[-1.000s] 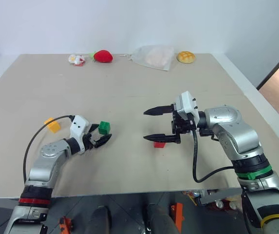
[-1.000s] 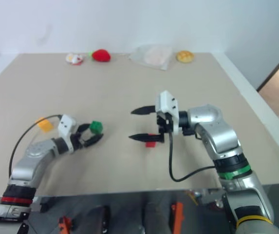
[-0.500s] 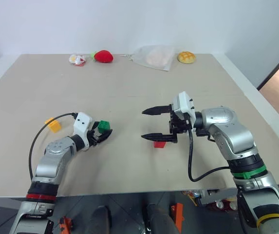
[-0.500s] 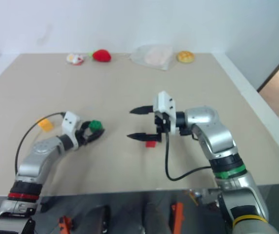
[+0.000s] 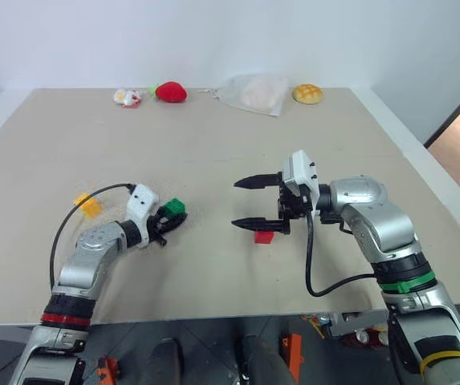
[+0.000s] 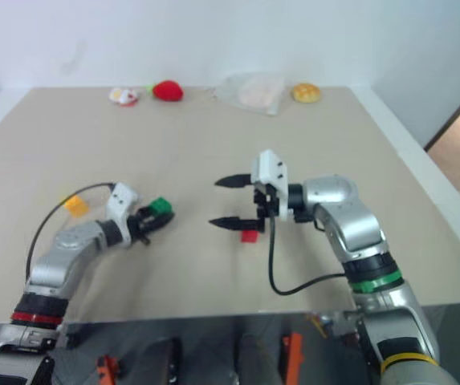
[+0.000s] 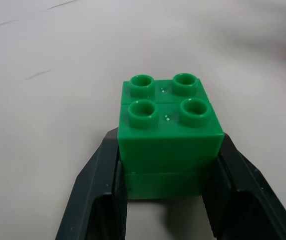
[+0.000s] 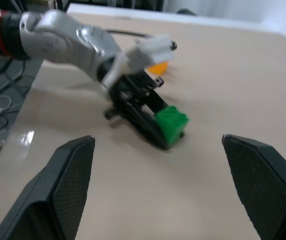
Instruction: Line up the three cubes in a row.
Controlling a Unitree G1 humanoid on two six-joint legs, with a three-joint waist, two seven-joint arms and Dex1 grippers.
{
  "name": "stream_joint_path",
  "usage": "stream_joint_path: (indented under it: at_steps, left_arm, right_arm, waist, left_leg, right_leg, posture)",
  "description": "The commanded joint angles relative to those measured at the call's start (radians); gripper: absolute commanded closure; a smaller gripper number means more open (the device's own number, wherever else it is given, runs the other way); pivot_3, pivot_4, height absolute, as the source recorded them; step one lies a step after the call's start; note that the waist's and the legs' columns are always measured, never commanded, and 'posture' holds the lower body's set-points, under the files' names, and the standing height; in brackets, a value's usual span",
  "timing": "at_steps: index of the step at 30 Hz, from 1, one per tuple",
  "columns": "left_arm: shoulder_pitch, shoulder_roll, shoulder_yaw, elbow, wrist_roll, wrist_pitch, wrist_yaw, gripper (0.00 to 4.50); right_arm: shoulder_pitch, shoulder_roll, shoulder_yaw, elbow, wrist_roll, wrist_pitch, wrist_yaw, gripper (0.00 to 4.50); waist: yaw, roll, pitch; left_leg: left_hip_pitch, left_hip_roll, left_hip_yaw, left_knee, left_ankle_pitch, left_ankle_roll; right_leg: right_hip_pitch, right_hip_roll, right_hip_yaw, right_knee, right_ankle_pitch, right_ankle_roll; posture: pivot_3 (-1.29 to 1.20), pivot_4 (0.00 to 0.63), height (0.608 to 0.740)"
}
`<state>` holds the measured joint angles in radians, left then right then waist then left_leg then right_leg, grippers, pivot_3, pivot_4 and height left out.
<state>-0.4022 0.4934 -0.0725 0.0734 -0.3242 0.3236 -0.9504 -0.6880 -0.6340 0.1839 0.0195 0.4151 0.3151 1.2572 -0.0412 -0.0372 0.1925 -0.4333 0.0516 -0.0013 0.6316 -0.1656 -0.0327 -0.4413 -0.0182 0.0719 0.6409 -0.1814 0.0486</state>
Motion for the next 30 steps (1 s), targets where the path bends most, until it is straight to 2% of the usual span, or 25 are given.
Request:
stream_joint_path:
  at_steps: [1, 7, 13, 20, 30]
  left_arm:
    - [-0.052, 0.042, -0.020, -0.046, -0.057, -0.027, -0.172, 3.15]
    - [-0.133, 0.052, -0.074, 0.048, -0.064, -0.054, -0.363, 3.15]
    - [-0.267, 0.021, -0.132, 0.353, 0.033, -0.264, -0.505, 3.15]
    - [-0.419, -0.107, -0.114, 0.680, 0.102, -0.481, -0.502, 3.15]
    - [-0.430, -0.178, -0.112, 0.815, 0.150, -0.589, -0.511, 3.15]
  right_arm:
    - [-0.014, -0.053, -0.079, 0.011, 0.037, 0.012, 0.049, 0.25]
    - [-0.002, -0.087, -0.148, 0.038, 0.046, 0.043, 0.026, 0.25]
    - [0.038, -0.107, -0.193, -0.020, 0.061, 0.102, -0.023, 0.25]
    - [0.109, -0.124, -0.238, -0.127, 0.086, 0.149, -0.075, 0.25]
    - [0.142, -0.128, -0.258, -0.164, 0.094, 0.156, -0.109, 0.25]
  waist:
    - [0.000, 0.000, 0.000]
    - [-0.003, 0.000, 0.000]
    - [-0.004, 0.000, 0.000]
    - [-0.001, 0.000, 0.000]
    - [-0.004, 0.000, 0.000]
  left_leg:
    - [0.000, 0.000, 0.000, 0.000, 0.000, 0.000]
    - [0.001, 0.000, 0.000, 0.000, 0.000, 0.000]
    - [0.001, 0.000, 0.000, 0.000, 0.000, 0.000]
    - [-0.003, 0.000, -0.001, 0.002, 0.000, 0.001]
    - [-0.003, -0.001, -0.003, 0.002, -0.001, 0.001]
  right_leg:
    - [0.000, 0.000, 0.000, 0.000, 0.000, 0.000]
    - [0.000, 0.000, 0.000, 0.000, 0.000, 0.000]
    - [0.000, 0.001, 0.000, 0.000, 0.000, 0.000]
    - [-0.001, 0.001, 0.000, 0.000, -0.001, 0.001]
    - [-0.001, 0.001, 0.000, 0.001, -0.001, 0.001]
  posture:
    - [0.00, 0.150, 0.739]
    - [0.00, 0.150, 0.739]
    - [0.00, 0.150, 0.739]
    - [0.00, 0.150, 0.739]
    - [0.00, 0.150, 0.739]
